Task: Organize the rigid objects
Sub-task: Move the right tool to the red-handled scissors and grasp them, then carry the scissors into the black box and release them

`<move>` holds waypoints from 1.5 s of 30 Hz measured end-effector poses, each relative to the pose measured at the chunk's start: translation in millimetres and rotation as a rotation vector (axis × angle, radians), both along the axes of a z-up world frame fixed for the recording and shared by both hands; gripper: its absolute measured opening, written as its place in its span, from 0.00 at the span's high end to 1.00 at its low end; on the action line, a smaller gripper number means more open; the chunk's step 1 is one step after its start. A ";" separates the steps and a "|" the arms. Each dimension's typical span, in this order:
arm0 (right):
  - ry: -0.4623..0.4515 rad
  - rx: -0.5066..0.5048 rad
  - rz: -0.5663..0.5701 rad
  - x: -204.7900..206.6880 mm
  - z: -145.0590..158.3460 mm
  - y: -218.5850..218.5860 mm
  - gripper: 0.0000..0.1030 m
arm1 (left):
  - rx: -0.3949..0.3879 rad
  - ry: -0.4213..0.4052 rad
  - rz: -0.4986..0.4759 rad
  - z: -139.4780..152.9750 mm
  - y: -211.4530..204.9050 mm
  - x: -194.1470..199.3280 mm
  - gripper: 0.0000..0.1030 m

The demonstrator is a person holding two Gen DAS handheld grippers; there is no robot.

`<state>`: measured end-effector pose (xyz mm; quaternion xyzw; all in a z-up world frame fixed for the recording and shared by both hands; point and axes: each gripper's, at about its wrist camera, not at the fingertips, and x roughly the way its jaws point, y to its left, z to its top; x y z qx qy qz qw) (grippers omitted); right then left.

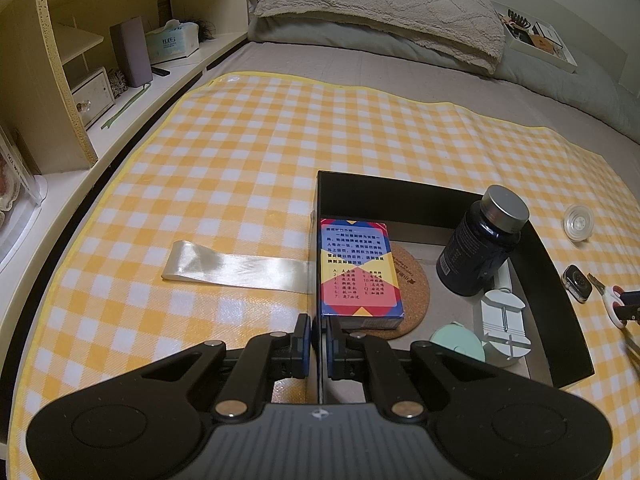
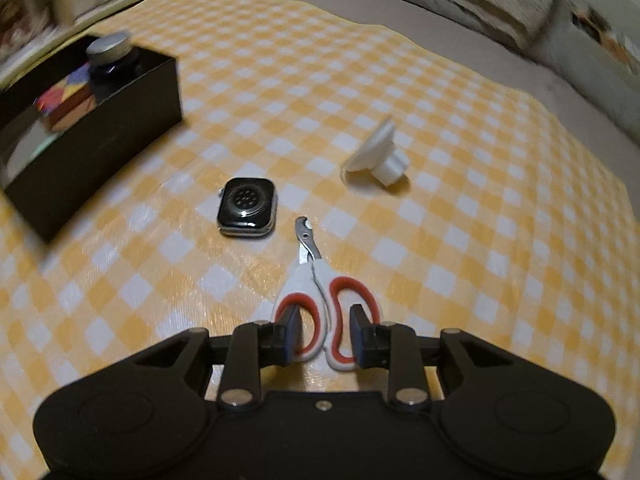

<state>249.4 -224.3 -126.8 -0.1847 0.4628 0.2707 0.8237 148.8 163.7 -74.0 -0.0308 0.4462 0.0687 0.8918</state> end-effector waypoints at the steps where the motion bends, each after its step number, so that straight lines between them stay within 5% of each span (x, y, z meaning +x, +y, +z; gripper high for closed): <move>1: 0.001 0.005 -0.009 0.0 -0.3 -0.3 0.73 | 0.000 0.000 0.000 0.0 0.0 0.0 0.93; 6: 0.045 0.049 -0.063 0.6 0.8 -0.8 0.84 | 0.000 0.001 0.000 0.0 0.1 0.1 0.93; 18: 0.033 0.087 -0.120 -3.9 11.7 4.5 0.85 | -0.002 0.000 0.000 0.0 0.3 0.1 0.93; 30: -0.107 0.278 -0.172 -0.3 74.7 19.3 0.85 | -0.002 0.001 0.000 0.1 0.3 0.1 0.93; 38: -0.195 0.414 -0.050 -14.1 120.4 60.5 0.85 | -0.006 0.001 0.000 -0.5 -1.8 -0.7 0.93; 45: -0.174 0.473 0.163 -39.5 138.9 111.3 0.85 | -0.019 0.001 0.001 0.0 -1.5 -1.5 0.93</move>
